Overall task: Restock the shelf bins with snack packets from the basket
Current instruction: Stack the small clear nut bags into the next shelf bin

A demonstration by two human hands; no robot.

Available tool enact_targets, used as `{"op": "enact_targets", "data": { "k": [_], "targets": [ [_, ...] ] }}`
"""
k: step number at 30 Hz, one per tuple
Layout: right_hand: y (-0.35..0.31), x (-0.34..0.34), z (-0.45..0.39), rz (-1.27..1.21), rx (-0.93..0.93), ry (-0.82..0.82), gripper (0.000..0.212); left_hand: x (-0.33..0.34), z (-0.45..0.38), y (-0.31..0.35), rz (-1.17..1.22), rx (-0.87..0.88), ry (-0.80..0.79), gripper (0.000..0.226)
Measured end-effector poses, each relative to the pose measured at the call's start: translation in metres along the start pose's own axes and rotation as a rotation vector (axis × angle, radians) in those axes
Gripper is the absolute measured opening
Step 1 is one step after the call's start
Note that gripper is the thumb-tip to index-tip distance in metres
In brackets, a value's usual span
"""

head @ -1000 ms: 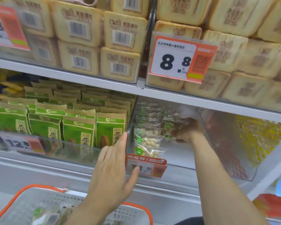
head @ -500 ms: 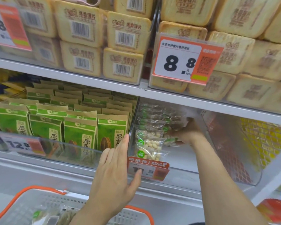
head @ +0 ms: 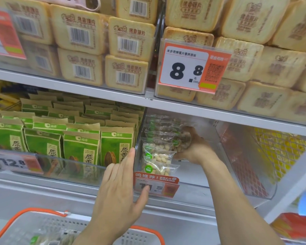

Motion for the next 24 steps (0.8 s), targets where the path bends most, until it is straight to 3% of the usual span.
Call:
{"op": "enact_targets", "data": {
  "k": [2,6,9,13,18,20,24],
  "targets": [
    [0.003,-0.001,-0.001,0.001,-0.006,-0.011,0.088,0.0,0.0,0.0,0.001,0.0,0.002,0.09],
    [0.011,-0.004,-0.006,-0.01,-0.014,0.095,0.044,0.001,0.002,-0.002,0.009,0.009,-0.008,0.089],
    [0.014,-0.013,-0.005,-0.047,0.022,0.175,0.034,0.001,0.002,-0.003,0.027,0.016,-0.011,0.089],
    [0.014,-0.024,-0.001,-0.041,0.034,0.236,0.037,0.001,0.002,-0.002,0.045,0.02,-0.002,0.088],
    [0.011,-0.008,0.002,0.025,-0.036,0.037,0.095,0.003,0.002,-0.002,0.04,0.011,-0.003,0.089],
    [0.008,-0.006,0.001,-0.005,-0.035,0.012,0.094,0.003,0.002,-0.002,0.037,0.008,-0.003,0.089],
    [0.003,0.002,-0.01,-0.002,-0.012,0.016,0.071,0.001,0.002,0.0,0.045,0.013,0.008,0.09]
  ]
}}
Point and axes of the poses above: each hand's wrist, its own z-axis away from the middle knuckle, its own x-axis out of the palm, y = z × x, the point moved 3 cm from there along -z, towards the middle knuckle, and after that the axes turned 2 degrees about -x, right-handed, at the moved point
